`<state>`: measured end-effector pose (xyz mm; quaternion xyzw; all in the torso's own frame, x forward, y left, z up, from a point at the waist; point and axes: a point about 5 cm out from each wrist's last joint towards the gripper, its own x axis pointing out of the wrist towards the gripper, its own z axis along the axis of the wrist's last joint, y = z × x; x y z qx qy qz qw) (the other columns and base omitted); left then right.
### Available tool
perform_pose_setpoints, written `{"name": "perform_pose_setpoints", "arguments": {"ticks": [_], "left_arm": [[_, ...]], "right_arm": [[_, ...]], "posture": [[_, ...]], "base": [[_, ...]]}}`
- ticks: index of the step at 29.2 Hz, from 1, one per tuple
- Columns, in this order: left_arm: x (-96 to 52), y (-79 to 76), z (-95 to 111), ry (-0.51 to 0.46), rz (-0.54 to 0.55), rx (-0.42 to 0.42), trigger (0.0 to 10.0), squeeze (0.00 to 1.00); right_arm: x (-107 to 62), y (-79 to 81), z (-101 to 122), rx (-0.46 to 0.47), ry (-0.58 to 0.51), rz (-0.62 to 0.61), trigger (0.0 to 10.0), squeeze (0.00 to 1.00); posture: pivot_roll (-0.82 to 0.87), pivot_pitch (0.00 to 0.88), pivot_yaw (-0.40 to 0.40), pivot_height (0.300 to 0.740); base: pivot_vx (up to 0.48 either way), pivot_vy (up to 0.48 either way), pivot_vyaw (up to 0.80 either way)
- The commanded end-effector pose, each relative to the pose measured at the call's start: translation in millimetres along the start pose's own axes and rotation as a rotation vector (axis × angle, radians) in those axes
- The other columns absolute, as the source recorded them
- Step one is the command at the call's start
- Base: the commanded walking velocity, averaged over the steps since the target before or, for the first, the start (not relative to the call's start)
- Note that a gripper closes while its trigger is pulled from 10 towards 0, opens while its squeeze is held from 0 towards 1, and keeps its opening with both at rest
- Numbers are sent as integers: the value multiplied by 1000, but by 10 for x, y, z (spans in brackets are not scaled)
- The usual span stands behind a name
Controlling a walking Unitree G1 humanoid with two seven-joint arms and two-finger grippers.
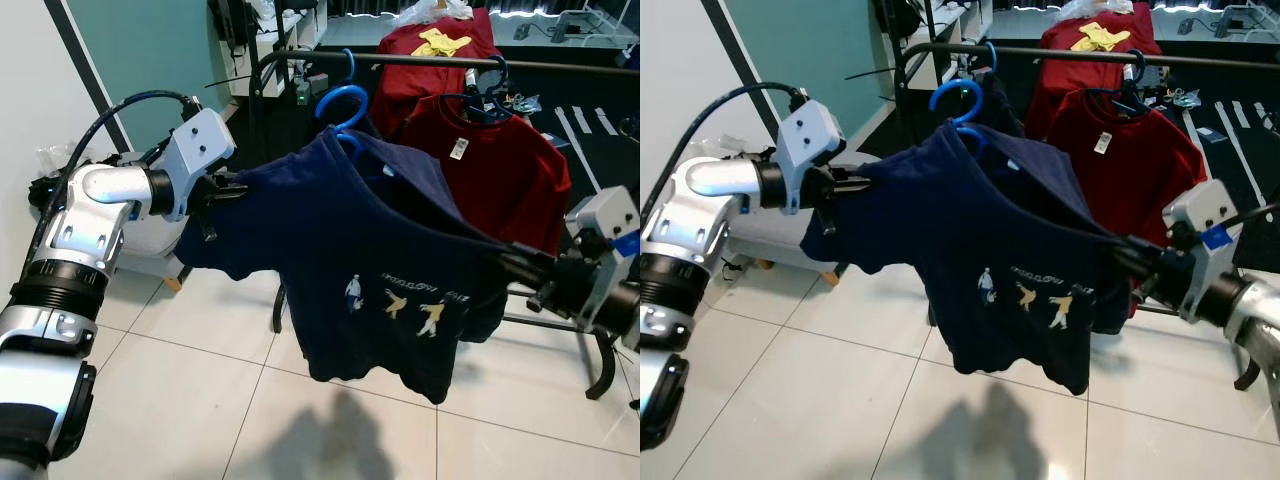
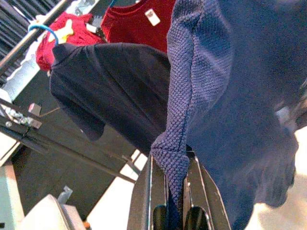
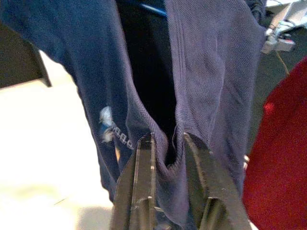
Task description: Hang hanger
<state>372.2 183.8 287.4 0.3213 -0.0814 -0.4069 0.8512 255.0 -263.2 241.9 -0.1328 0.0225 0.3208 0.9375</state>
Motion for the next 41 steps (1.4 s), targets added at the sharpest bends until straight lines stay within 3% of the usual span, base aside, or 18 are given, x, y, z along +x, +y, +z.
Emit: {"name": "perform_pose_setpoints", "arguments": {"ticks": [1, 10, 16, 18, 20, 21, 23, 24, 28, 30, 33, 38, 39, 41], "left_arm": [[-44, 65, 42, -31, 29, 3, 10000, 0], [-3, -16, 29, -58, 30, -32, 10000, 0], [23, -122, 30, -76, -2, -48, 10000, 0], [79, -236, 111, -119, -28, -65, 10000, 0], [79, -236, 111, -119, -28, -65, 10000, 0], [154, -384, 206, -169, -59, -100, 10000, 0], [154, -384, 206, -169, -59, -100, 10000, 0], [180, -448, 245, -189, -68, -130, 10000, 0], [196, -499, 285, -205, -69, -169, 10000, 0], [196, -559, 346, -213, -50, -256, 10000, 0], [156, -587, 388, -199, -34, -321, 10000, 0], [125, -614, 452, -198, -19, -351, 10000, 0], [118, -625, 494, -200, -24, -347, 10000, 0], [118, -625, 494, -200, -24, -347, 10000, 0]], "right_arm": [[-26, 33, 79, -11, -26, 38, 10000, 1000], [-104, 60, 181, 12, -117, 88, 10000, 1000], [-79, -114, 180, 2, -138, -66, 10000, 1000], [98, -127, 134, 57, -184, -138, 10000, 1000], [98, -127, 134, 57, -184, -138, 10000, 1000], [370, 39, 60, 126, -226, -125, 10000, 404], [370, 39, 60, 126, -226, -125, 10000, 404], [482, 86, 18, 163, -239, -142, 10000, 0], [566, 109, -21, 194, -243, -167, 10000, 0], [661, 124, -92, 226, -236, -213, 10000, 0], [698, 90, -144, 219, -220, -275, 10000, 0], [716, 68, -149, 193, -211, -323, 10000, 0], [717, 52, -144, 178, -210, -344, 3490, 0], [717, 52, -144, 178, -210, -344, 3490, 0]], "posture": [[-5, 100, 53, 740], [-6, 98, 52, 740], [-8, 97, 51, 740], [-9, 95, 52, 740], [-9, 95, 52, 740], [1, 99, 52, 740], [1, 99, 52, 740], [4, 100, 49, 740], [8, 104, 47, 740], [17, 110, 43, 740], [18, 110, 42, 740], [20, 113, 40, 740], [21, 114, 43, 740], [21, 114, 43, 740]], "base": [[0, 0, 0], [0, 0, 0], [0, 0, 0], [0, 0, 0], [0, 0, 0], [0, 0, 0], [0, 0, 0], [0, 0, 0], [0, 0, 0], [0, 0, 0], [0, 0, 0], [0, 0, 0], [0, 0, 0], [0, 0, 0]]}}
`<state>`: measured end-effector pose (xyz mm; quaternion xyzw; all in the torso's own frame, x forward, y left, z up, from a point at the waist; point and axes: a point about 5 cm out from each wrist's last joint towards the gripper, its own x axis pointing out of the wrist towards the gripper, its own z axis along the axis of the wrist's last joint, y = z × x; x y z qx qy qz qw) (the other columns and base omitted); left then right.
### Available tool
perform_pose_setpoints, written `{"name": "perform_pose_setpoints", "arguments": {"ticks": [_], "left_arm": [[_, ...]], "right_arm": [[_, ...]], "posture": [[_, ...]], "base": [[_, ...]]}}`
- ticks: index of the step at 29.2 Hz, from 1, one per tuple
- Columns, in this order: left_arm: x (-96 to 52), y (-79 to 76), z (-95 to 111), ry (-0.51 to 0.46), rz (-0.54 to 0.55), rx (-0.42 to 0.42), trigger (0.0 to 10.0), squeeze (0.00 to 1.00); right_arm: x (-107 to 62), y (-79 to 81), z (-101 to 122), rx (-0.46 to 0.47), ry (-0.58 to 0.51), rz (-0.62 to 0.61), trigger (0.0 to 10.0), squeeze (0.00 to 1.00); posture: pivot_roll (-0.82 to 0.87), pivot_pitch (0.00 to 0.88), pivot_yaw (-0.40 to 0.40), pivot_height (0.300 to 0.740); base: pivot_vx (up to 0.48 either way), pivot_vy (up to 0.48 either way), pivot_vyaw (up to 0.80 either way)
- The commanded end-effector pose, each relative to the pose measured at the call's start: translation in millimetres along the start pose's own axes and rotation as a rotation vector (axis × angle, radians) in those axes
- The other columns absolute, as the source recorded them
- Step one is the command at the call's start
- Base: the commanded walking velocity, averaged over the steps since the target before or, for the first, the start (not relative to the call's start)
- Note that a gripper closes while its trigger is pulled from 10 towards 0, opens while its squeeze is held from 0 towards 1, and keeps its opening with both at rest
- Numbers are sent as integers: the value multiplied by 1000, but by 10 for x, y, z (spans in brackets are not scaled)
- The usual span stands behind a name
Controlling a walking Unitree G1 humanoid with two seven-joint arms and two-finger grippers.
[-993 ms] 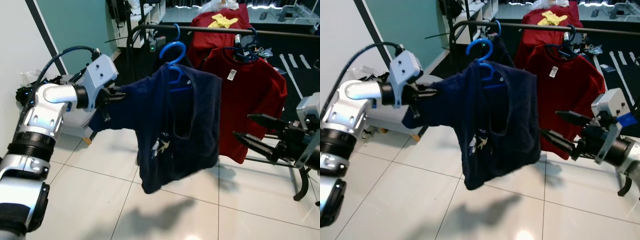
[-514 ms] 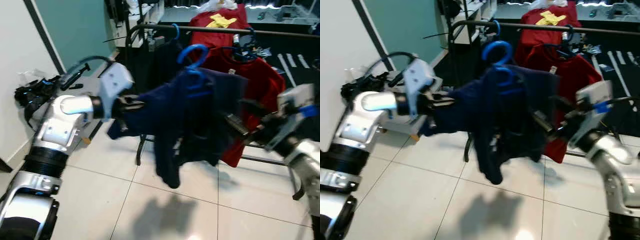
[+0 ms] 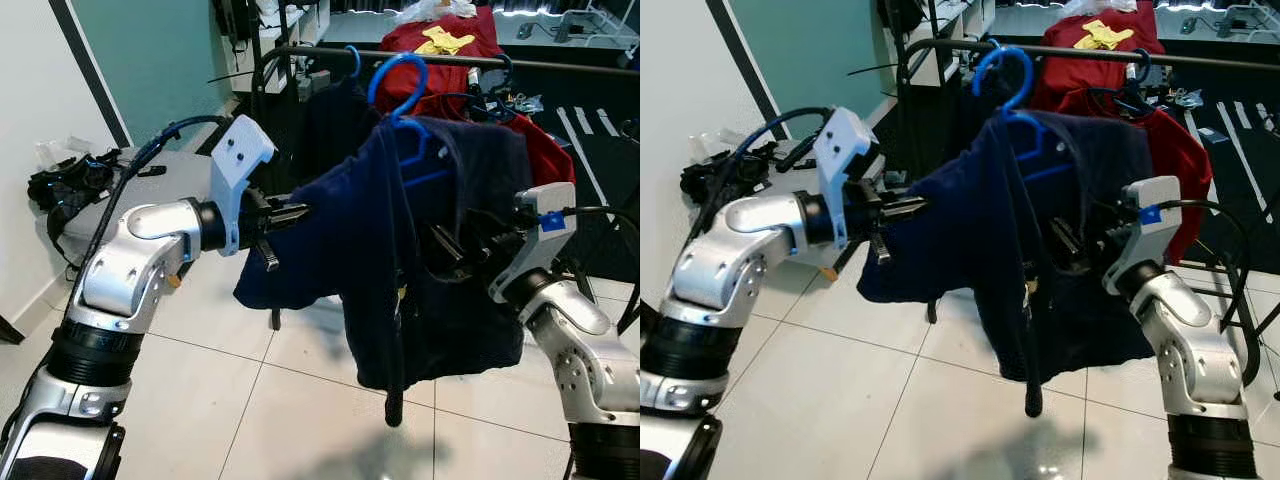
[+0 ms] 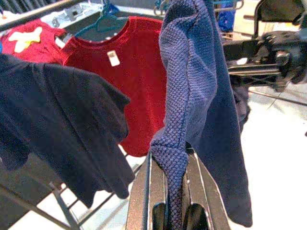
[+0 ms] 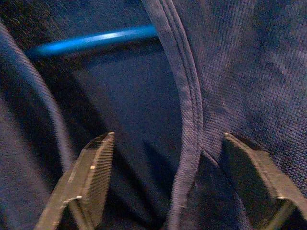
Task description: Hang hanger
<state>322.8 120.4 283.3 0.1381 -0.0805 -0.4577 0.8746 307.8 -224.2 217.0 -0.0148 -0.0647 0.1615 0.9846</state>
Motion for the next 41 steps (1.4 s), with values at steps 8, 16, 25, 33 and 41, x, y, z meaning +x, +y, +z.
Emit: {"name": "perform_pose_setpoints", "arguments": {"ticks": [8, 16, 25, 33, 41], "left_arm": [[-49, -104, 103, 0, -15, -23, 10000, 0], [-64, -174, 99, 12, -36, -37, 10000, 0], [-108, -144, 57, 42, -13, -48, 10000, 0], [-159, 4, -33, 98, 72, -5, 10000, 0], [-242, 119, -74, 140, 130, 41, 10000, 0]], "right_arm": [[41, -18, 58, -44, -49, -48, 0, 0], [48, -49, 76, -60, -59, -65, 0, 0], [40, -121, 134, -79, -75, -93, 0, 0], [-13, -210, 376, -58, -153, -90, 0, 0], [-180, -491, 853, -70, -293, -128, 0, 0]], "posture": [[21, 116, 47, 740], [23, 115, 41, 740], [20, 115, 40, 740], [19, 117, 41, 740], [17, 118, 39, 740]], "base": [[0, 0, 0], [0, 0, 0], [0, 0, 0], [0, 0, 0], [0, 0, 0]]}}
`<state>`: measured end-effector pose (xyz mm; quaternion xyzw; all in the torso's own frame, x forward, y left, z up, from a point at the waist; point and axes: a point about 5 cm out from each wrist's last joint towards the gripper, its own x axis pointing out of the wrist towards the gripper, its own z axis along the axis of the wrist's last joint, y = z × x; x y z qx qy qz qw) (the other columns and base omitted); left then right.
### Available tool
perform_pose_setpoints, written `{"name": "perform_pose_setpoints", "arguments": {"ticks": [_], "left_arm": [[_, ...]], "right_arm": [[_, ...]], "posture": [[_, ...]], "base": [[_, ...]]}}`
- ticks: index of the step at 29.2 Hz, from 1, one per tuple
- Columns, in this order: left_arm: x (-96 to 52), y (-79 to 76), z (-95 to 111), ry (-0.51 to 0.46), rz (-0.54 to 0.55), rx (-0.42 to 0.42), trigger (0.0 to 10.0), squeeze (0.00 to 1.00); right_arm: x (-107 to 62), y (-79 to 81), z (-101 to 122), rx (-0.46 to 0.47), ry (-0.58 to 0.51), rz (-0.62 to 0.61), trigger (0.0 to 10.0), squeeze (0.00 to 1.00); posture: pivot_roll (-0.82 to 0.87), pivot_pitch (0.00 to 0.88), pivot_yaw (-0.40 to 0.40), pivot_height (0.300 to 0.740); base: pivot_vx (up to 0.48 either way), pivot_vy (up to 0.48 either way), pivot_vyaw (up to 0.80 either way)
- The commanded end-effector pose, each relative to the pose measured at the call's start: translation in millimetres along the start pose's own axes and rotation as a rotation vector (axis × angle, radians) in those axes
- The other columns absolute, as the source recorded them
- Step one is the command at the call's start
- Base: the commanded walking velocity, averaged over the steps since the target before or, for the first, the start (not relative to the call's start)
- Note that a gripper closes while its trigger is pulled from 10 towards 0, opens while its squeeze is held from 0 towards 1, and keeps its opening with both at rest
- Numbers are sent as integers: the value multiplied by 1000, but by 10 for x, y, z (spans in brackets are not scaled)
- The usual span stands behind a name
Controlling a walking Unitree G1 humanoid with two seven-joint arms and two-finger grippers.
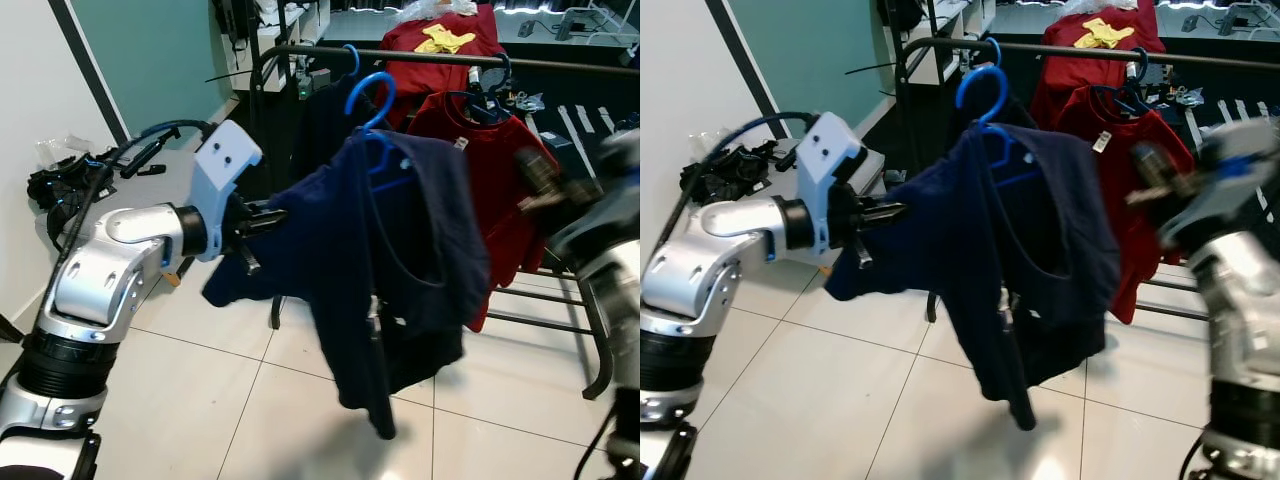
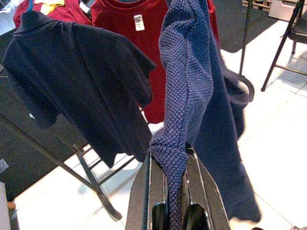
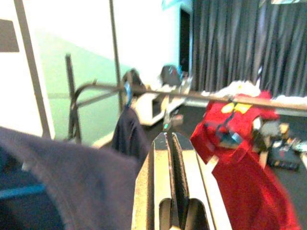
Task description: Hang hanger
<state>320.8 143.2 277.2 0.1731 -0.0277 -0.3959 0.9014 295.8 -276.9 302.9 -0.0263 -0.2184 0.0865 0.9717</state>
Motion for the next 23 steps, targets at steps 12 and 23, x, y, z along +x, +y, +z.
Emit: {"name": "perform_pose_setpoints", "arguments": {"ticks": [12, 23], "left_arm": [[45, -102, 135, -93, -36, -37, 10000, 0], [65, -242, 311, -170, -120, -122, 10000, 0]], "right_arm": [[-77, 392, -303, 58, 143, 224, 10000, 1000], [-25, 424, -346, 80, 134, 208, 10000, 1000]], "posture": [[16, 118, 41, 740], [26, 109, 38, 740]], "base": [[0, 0, 0], [0, 0, 0]]}}
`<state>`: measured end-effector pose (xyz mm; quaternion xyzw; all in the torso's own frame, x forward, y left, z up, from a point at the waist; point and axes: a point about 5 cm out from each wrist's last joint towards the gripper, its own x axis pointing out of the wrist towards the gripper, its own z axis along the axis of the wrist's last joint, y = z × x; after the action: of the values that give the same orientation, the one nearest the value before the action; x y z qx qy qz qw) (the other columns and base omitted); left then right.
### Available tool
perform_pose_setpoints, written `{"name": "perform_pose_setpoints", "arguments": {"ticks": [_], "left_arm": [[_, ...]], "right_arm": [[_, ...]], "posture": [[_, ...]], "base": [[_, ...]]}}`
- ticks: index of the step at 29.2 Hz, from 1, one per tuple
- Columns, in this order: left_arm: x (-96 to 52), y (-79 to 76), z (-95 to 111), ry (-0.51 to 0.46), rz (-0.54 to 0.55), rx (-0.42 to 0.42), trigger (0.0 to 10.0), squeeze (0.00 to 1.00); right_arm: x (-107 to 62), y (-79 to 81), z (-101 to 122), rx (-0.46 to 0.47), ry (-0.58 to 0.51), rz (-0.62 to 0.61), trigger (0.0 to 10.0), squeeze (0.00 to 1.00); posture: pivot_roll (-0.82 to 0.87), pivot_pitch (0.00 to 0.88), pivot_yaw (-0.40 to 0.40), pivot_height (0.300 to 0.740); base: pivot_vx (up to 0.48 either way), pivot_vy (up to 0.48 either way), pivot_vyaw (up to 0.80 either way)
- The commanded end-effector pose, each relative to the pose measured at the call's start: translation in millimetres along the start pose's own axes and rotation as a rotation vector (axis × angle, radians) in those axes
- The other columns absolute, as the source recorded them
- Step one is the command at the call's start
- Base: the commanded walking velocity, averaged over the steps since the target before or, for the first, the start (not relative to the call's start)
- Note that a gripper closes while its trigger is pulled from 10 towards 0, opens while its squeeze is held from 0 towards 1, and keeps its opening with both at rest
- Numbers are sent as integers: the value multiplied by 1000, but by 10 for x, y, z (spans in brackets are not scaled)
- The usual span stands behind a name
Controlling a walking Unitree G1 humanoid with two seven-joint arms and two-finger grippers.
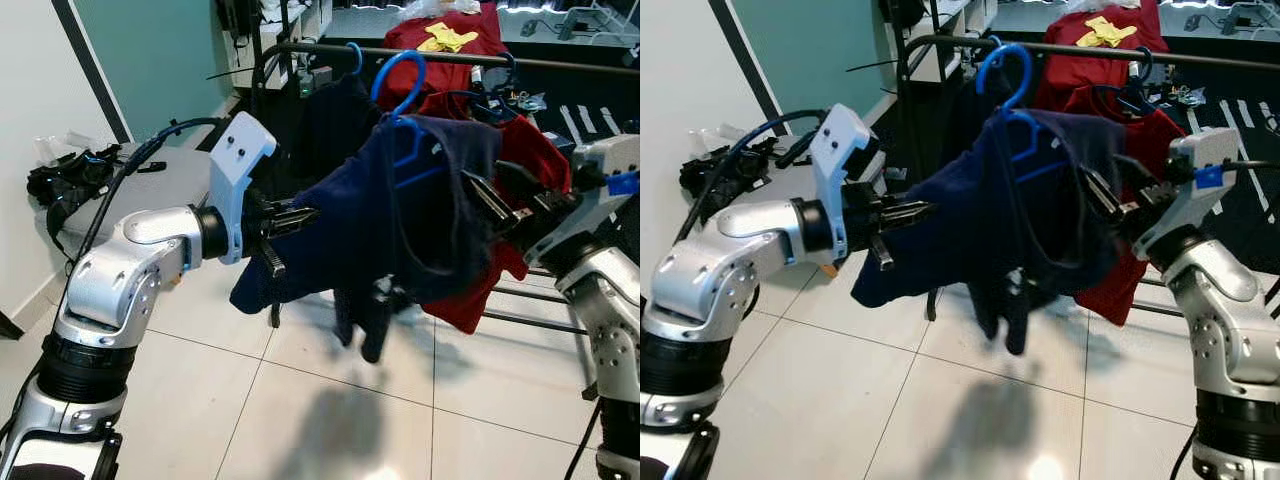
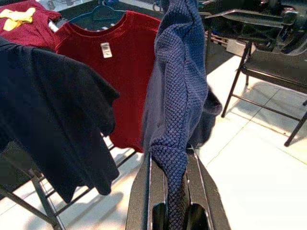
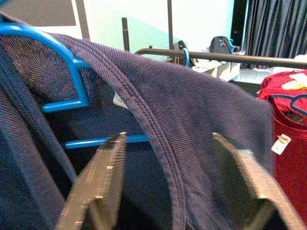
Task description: Hang hanger
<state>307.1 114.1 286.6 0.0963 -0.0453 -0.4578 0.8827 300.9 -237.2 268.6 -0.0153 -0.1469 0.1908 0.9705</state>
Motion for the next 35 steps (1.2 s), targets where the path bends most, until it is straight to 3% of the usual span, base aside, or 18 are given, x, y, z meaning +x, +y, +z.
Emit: {"name": "perform_pose_setpoints", "arguments": {"ticks": [1, 3, 6, 7, 8, 14, 19, 20, 21, 35], "left_arm": [[-29, -12, 117, -55, -7, 2, 10000, 0], [-24, -42, 121, -53, -27, -5, 10000, 0], [-25, -46, 123, -52, -30, -4, 10000, 0], [-29, -56, 140, -56, -35, -10, 10000, 0], [-32, -59, 151, -59, -35, -13, 10000, 0], [-41, -69, 170, -59, -33, -23, 10000, 0], [-54, -77, 183, -59, -33, -25, 10000, 0], [-56, -79, 184, -58, -33, -25, 10000, 0], [-54, -79, 188, -59, -34, -24, 10000, 0], [-79, -71, 185, -53, -31, -28, 10000, 0]], "right_arm": [[7, 8, -19, 0, 3, 6, 10000, 1000], [20, 10, -38, -55, 28, -12, 10000, 1000], [24, 2, -43, -68, 36, -23, 10000, 961], [30, 9, -52, -65, 44, -21, 10000, 424], [29, 34, -63, -63, 52, -4, 10000, 0], [13, 90, -114, -79, 89, 38, 10000, 0], [3, 42, -134, -104, 108, -4, 10000, 0], [4, 23, -129, -106, 105, -20, 5961, 0], [8, -6, -117, -109, 98, -40, 0, 0], [1, -166, -31, -184, 77, -133, 0, 0]], "posture": [[26, 109, 38, 740], [26, 109, 38, 740], [26, 109, 38, 740], [29, 111, 40, 740], [31, 111, 39, 740], [31, 111, 39, 740], [30, 114, 38, 740], [30, 114, 38, 740], [30, 113, 39, 740], [32, 112, 37, 740]], "base": [[0, 0, 0], [0, 0, 0], [0, 0, 0], [0, 0, 0], [0, 0, 0], [0, 0, 0], [0, 0, 0], [0, 0, 0], [0, 0, 0], [0, 0, 0]]}}
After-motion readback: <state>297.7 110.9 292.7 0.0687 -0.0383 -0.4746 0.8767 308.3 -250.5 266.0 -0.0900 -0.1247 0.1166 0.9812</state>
